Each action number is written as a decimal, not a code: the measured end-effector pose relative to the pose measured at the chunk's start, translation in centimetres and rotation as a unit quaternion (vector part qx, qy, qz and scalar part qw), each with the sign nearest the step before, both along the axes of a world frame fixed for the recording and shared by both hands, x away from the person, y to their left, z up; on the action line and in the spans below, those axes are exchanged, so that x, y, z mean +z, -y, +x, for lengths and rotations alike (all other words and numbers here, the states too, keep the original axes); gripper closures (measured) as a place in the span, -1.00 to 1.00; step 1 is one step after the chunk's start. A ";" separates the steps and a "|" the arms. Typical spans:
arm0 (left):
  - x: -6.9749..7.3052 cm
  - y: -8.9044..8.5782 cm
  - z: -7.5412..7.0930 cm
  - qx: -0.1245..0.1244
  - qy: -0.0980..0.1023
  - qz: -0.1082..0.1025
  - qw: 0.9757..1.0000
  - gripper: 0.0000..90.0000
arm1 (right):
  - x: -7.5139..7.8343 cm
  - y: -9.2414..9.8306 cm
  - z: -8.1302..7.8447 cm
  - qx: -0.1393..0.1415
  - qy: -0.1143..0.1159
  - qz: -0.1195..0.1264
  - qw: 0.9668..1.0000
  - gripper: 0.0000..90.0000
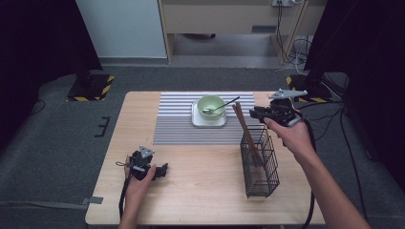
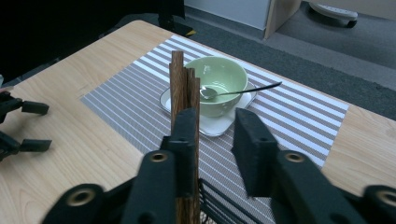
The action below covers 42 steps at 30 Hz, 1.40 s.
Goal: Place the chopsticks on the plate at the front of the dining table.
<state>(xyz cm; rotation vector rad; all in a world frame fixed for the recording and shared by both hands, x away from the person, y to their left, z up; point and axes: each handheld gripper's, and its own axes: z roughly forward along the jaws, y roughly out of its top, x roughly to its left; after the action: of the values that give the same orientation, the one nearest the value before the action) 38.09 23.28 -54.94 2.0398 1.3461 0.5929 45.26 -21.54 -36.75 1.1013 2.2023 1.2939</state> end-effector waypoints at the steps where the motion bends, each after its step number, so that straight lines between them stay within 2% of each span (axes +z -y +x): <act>1: 0.0 0.0 0.0 0.000 0.000 0.000 1.000 -1.00 | 0.0 0.0 0.0 0.000 0.000 0.000 1.000 0.42; 3: 0.0 0.0 0.0 0.000 0.000 0.000 1.000 -1.00 | -0.2 -0.5 0.2 -0.004 -0.002 -0.001 1.000 0.31; 5: 0.0 0.0 0.0 0.000 0.000 0.000 1.000 -1.00 | -0.3 -0.9 0.3 -0.002 -0.003 -0.001 1.000 0.28; 10: 0.0 0.0 0.0 0.000 0.000 0.000 1.000 -1.00 | -0.7 -1.8 0.5 0.011 -0.006 -0.002 1.000 0.40; 17: 0.0 0.0 0.0 0.000 0.000 0.000 1.000 -1.00 | -1.2 -2.6 0.8 0.024 -0.010 -0.003 1.000 0.69; 26: 0.0 0.0 0.0 0.000 0.000 0.000 1.000 -1.00 | -1.6 -2.8 1.0 0.031 -0.016 0.003 0.999 0.87; 42: 0.0 0.0 0.0 0.000 0.000 0.000 1.000 -1.00 | -1.2 -2.1 1.1 0.031 -0.022 0.020 0.999 0.89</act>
<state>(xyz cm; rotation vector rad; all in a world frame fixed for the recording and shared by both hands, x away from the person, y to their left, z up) 38.09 23.28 -54.94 2.0398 1.3462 0.5926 46.32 -19.44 -37.93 1.0930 2.2685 1.3592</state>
